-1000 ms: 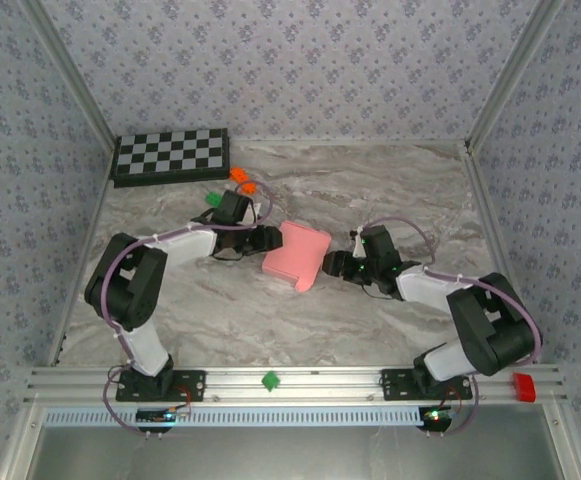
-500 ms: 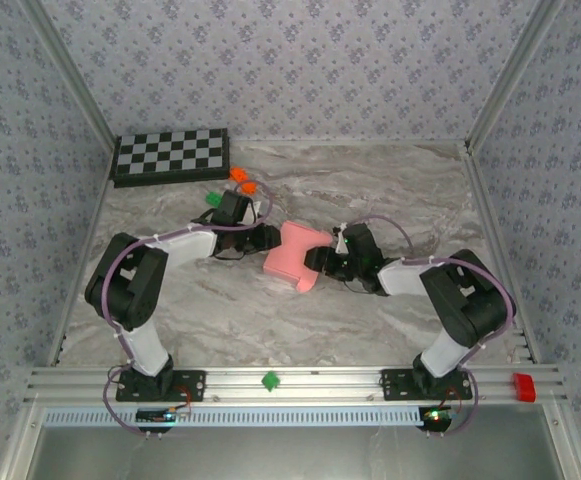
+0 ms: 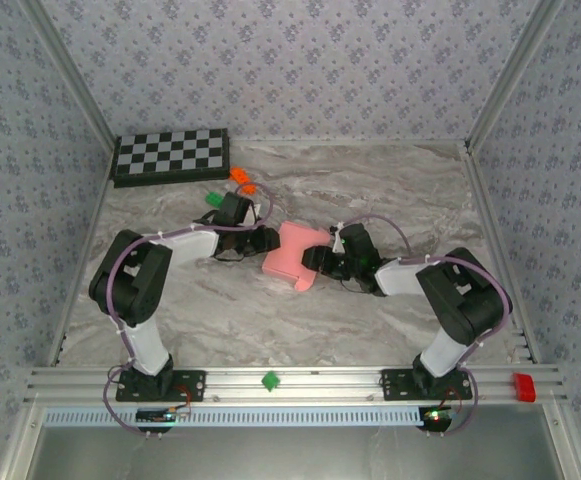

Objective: Fold the paper box

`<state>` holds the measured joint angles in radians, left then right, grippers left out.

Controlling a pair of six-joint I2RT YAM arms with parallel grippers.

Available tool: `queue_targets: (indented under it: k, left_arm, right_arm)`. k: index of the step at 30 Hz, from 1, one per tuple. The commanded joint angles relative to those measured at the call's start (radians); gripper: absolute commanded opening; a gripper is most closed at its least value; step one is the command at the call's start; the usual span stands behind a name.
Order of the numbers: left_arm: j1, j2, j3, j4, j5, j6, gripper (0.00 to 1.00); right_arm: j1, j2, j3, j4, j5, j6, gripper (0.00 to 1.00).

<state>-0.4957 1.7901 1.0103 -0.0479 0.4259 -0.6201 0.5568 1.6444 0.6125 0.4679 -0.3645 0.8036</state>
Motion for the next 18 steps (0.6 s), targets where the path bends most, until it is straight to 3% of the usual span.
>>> queue_targets:
  k: [1, 18]
  left_arm:
    - [-0.002, 0.029, -0.008, 0.024, 0.029, -0.011, 0.31]
    - [-0.005, 0.089, -0.033, 0.212, 0.158, -0.124, 0.33]
  right_arm:
    - [0.023, -0.045, 0.022, -0.001, 0.011, -0.048, 0.53]
    - [0.044, -0.142, 0.094, -0.123, 0.042, -0.112, 0.53]
